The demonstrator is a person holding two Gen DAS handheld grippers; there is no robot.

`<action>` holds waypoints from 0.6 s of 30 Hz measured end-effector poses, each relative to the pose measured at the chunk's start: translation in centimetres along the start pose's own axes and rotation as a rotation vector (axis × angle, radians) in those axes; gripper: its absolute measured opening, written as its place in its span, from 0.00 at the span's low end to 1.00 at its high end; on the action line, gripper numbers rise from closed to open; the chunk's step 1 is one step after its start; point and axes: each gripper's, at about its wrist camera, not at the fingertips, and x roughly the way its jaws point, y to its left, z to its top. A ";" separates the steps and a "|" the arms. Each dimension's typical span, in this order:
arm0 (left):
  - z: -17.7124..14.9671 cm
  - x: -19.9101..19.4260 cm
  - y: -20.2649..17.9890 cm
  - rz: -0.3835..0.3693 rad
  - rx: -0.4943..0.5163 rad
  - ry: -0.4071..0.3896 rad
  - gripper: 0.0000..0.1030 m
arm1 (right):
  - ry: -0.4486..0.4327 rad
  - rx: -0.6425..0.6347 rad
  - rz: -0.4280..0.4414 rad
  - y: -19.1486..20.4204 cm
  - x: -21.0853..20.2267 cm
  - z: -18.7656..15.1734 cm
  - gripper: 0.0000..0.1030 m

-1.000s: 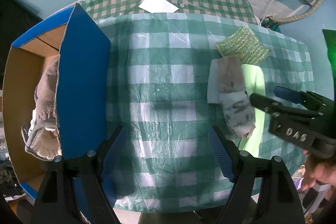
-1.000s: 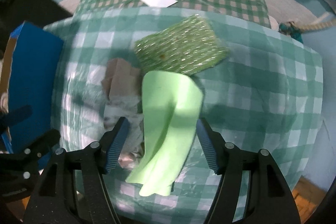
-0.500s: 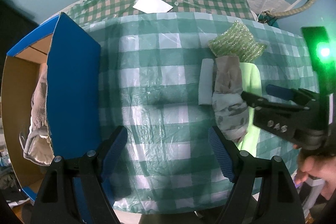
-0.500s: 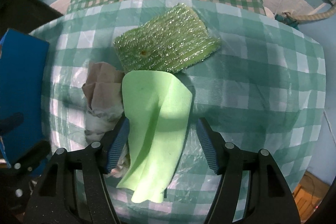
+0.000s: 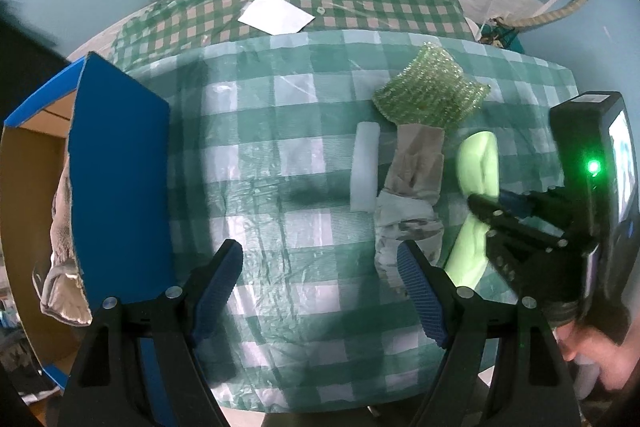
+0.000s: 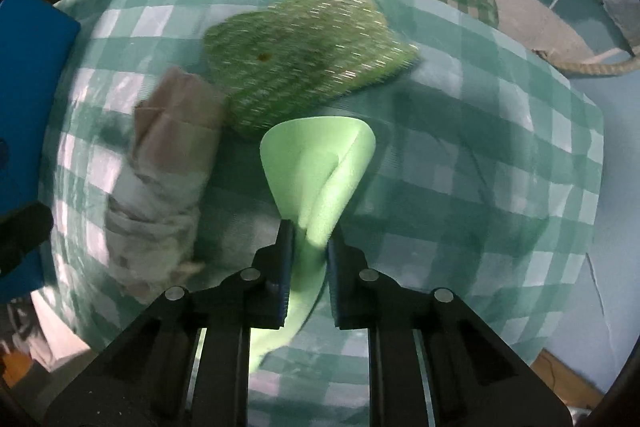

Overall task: Organize soft objects
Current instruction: 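Grasp the tan-and-grey cloth bundle with the left gripper while the right grasps the light green foam sheet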

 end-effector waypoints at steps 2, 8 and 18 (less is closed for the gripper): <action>0.1 0.1 -0.4 -0.002 0.010 0.003 0.79 | 0.005 0.026 0.002 -1.4 -0.1 -0.4 0.11; 0.1 -0.4 -1.9 -0.058 0.039 -0.018 0.84 | 0.011 0.071 0.000 -5.0 -0.3 -1.1 0.11; 1.2 2.0 -4.6 -0.060 0.074 0.042 0.84 | -0.024 0.153 0.089 -7.2 -0.8 -0.9 0.53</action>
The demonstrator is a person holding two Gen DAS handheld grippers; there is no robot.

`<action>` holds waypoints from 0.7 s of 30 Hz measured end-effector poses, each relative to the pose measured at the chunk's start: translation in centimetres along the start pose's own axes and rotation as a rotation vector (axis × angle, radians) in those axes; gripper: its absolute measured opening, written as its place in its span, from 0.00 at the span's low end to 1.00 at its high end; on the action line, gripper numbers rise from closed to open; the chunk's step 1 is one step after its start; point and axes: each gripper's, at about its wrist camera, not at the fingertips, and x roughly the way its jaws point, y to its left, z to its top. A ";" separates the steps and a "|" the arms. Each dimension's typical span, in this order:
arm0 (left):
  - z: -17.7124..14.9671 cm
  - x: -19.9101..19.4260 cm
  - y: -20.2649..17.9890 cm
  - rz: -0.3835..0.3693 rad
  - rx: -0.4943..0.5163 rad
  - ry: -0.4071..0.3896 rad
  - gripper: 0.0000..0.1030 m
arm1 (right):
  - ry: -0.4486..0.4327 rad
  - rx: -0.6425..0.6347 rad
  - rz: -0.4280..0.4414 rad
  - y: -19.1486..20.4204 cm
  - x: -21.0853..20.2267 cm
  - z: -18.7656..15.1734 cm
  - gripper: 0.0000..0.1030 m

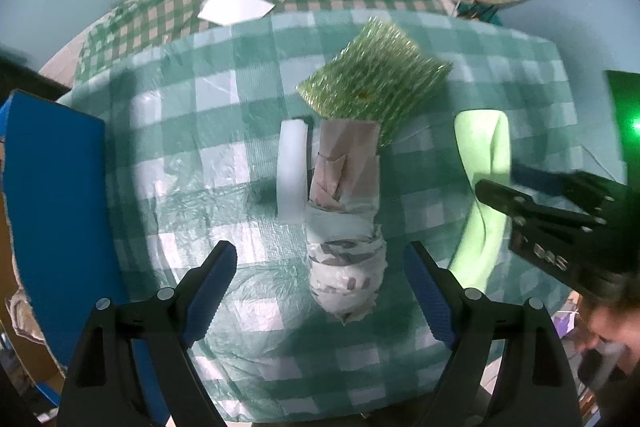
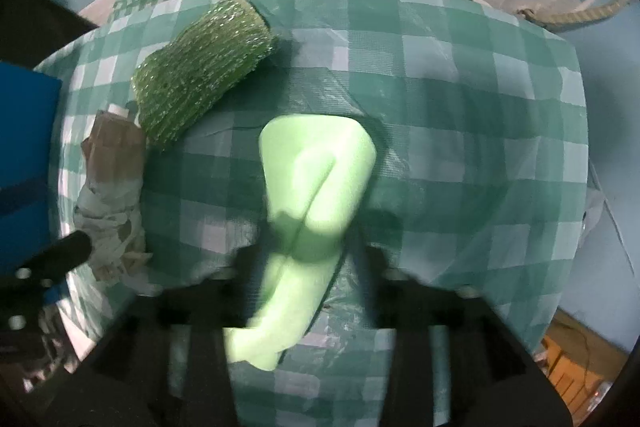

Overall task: Organize soft objects
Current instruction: 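Grasp the tan-and-grey cloth bundle with the left gripper while the right grasps the light green foam sheet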

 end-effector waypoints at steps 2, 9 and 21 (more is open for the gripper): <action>0.1 0.9 -0.1 0.017 -0.006 0.018 0.84 | -0.012 -0.010 -0.003 0.3 -0.1 0.0 0.54; 0.3 2.5 -0.2 0.038 -0.014 0.051 0.84 | 0.002 -0.037 -0.051 1.7 0.7 -0.7 0.55; -0.7 3.1 -0.9 0.047 0.042 0.065 0.37 | -0.024 -0.084 -0.120 3.3 0.8 -1.3 0.13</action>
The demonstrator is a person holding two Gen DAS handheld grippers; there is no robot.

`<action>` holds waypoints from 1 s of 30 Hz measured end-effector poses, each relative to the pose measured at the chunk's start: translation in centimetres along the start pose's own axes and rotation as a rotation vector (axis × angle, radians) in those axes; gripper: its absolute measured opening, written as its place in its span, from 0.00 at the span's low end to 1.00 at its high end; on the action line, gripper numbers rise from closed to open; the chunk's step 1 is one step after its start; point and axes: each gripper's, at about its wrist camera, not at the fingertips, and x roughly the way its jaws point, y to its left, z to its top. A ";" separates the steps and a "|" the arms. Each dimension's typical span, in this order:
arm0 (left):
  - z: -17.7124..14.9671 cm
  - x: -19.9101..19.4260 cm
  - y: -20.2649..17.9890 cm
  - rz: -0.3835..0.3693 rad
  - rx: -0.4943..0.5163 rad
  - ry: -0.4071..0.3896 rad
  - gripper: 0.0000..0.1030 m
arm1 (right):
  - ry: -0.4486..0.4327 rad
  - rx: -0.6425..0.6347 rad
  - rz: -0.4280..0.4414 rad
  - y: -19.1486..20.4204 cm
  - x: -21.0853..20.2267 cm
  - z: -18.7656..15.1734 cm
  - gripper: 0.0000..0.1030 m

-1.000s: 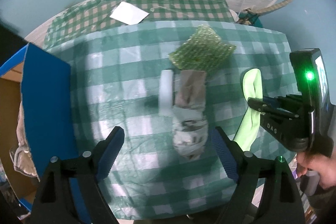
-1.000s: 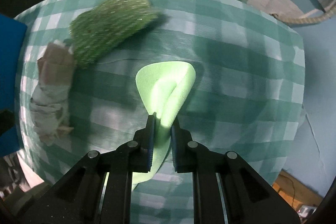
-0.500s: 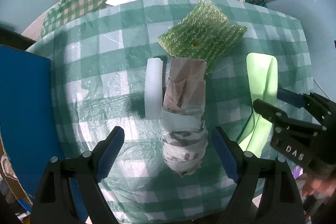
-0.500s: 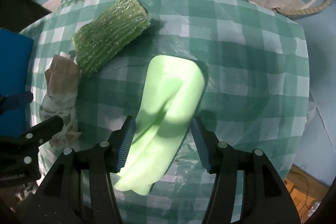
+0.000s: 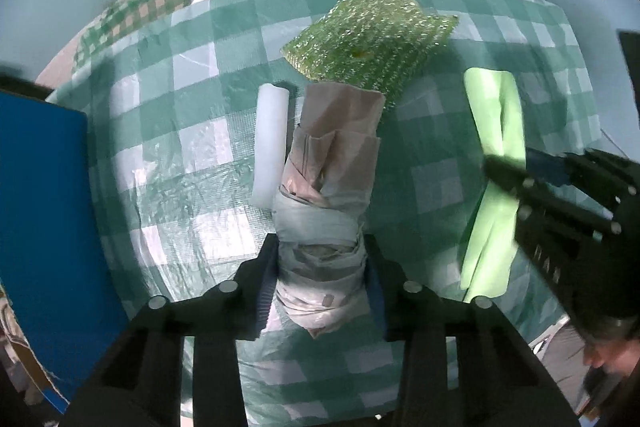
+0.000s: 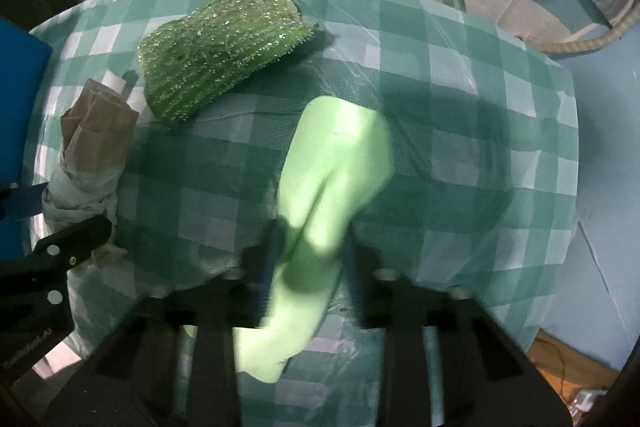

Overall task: Organize soft objects
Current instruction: 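Grasp the tan-and-grey cloth bundle with the left gripper while the right grasps the light green foam sheet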

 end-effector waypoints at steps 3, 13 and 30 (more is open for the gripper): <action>-0.6 -0.6 0.0 0.007 0.021 -0.027 0.37 | 0.009 0.011 0.026 -0.3 0.0 -0.1 0.09; -2.9 -3.7 1.2 0.001 0.027 -0.091 0.36 | -0.008 0.003 0.092 -0.4 -2.5 -1.2 0.09; -5.8 -7.0 4.9 -0.017 -0.004 -0.156 0.36 | -0.082 -0.088 0.119 2.0 -8.0 -1.5 0.09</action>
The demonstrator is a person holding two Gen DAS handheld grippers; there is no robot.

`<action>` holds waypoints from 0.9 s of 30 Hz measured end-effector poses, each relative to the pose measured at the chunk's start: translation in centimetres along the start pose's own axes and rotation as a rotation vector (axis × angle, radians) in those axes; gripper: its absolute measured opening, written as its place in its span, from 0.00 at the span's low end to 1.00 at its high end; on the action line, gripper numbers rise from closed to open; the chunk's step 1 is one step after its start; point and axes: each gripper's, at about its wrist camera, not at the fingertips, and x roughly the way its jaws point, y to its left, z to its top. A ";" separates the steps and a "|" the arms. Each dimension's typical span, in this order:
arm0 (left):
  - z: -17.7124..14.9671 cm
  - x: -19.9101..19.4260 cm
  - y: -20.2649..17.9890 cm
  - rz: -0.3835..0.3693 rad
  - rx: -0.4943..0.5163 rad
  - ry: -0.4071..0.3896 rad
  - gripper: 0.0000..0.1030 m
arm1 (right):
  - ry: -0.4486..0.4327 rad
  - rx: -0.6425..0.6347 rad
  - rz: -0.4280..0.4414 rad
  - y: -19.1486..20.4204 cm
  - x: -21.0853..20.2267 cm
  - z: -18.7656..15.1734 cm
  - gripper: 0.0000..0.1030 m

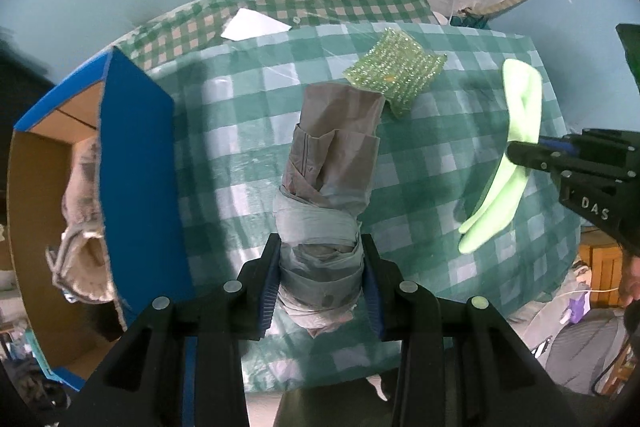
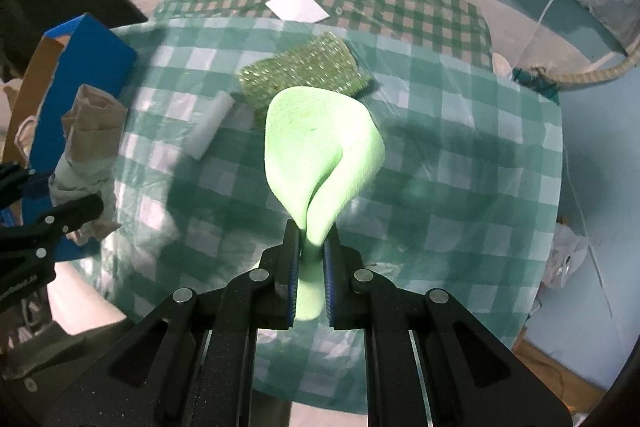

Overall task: Organize soft objects
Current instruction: 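Grasp the tan-and-grey cloth bundle with the left gripper while the right grasps the light green foam sheet, then carry the bundle and foam sheet over the box and open both grippers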

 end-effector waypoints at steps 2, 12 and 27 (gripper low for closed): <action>-0.4 -0.6 0.4 0.010 0.001 -0.011 0.36 | -0.007 -0.014 0.001 0.5 -0.7 0.1 0.09; -2.1 -3.5 2.5 0.056 -0.009 -0.056 0.36 | -0.049 -0.068 0.011 2.9 -3.5 0.7 0.09; -4.0 -7.7 4.8 0.100 -0.048 -0.115 0.36 | -0.109 -0.157 0.045 7.8 -7.5 2.1 0.09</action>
